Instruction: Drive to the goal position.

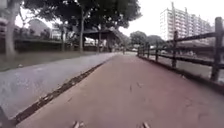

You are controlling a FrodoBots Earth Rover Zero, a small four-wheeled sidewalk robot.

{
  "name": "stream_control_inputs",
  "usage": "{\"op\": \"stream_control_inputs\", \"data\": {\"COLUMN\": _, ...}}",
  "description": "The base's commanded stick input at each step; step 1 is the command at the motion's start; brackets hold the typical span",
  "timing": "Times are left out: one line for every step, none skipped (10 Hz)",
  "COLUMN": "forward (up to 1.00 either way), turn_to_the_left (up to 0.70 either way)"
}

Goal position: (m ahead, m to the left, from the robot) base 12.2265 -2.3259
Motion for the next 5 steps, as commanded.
{"op": "stream_control_inputs", "data": {"forward": 0.70, "turn_to_the_left": -0.25}}
{"op": "stream_control_inputs", "data": {"forward": 0.70, "turn_to_the_left": -0.07}}
{"op": "stream_control_inputs", "data": {"forward": 0.70, "turn_to_the_left": -0.09}}
{"op": "stream_control_inputs", "data": {"forward": 0.70, "turn_to_the_left": -0.23}}
{"op": "stream_control_inputs", "data": {"forward": 0.70, "turn_to_the_left": 0.00}}
